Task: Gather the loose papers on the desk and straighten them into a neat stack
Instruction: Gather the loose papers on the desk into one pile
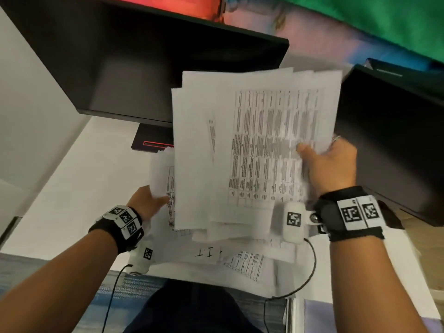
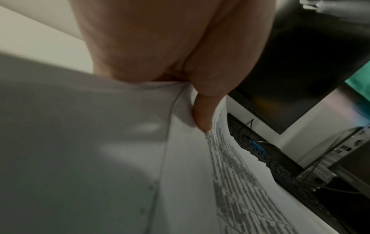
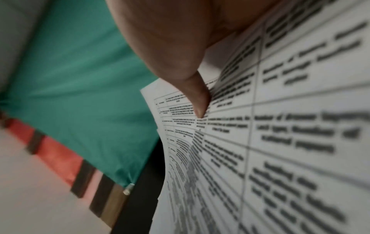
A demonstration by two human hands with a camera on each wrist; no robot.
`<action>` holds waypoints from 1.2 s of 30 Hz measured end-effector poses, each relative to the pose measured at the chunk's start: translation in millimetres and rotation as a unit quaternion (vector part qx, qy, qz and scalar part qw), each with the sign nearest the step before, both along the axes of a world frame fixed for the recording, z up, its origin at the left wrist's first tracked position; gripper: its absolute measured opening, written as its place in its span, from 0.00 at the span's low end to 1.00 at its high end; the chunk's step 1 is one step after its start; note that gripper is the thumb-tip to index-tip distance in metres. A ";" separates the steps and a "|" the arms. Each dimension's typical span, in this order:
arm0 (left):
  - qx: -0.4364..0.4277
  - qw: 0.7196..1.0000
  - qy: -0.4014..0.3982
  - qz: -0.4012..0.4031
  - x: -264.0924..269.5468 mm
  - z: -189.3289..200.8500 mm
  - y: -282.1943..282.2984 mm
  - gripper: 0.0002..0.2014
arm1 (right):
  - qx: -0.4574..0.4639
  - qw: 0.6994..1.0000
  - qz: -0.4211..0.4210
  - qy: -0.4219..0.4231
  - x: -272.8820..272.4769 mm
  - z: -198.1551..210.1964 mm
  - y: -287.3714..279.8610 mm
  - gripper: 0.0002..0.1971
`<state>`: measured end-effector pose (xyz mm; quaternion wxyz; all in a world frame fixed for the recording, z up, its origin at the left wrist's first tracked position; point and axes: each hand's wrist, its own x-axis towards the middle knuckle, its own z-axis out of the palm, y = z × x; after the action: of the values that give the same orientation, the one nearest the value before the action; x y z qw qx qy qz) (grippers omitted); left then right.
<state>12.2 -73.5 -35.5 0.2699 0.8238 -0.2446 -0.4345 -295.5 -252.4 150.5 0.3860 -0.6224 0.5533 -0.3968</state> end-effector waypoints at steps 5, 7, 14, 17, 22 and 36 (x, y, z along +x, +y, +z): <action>-0.022 0.989 0.109 0.097 6.1 -6.9 1.2 0.43 | 0.180 0.983 0.039 0.024 35.2 -95.3 -0.9 0.14; -0.025 0.965 0.193 0.177 10.1 -20.5 2.8 0.50 | 0.242 0.967 0.024 0.072 44.3 -137.0 0.5 0.19; 0.004 0.976 0.153 0.157 -19.9 10.8 -11.7 0.45 | 0.287 0.918 0.137 0.238 65.9 -195.1 43.3 0.33; 0.017 0.988 0.099 0.117 -25.5 8.2 -17.7 0.34 | 0.274 0.920 0.139 0.242 69.7 -200.6 50.8 0.33; 0.002 0.989 0.032 0.146 -20.8 -1.8 -27.9 0.29 | 0.268 0.936 0.100 0.205 72.4 -205.1 51.7 0.31; -0.261 0.965 0.005 0.040 -13.7 52.7 -9.6 0.17 | 0.274 0.959 0.076 -0.001 58.0 -150.5 28.6 0.54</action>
<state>-1.5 -83.1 17.2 0.4937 0.7316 -0.3151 -0.3490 -237.6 -223.8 0.0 0.5714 -0.5325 0.5917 -0.1998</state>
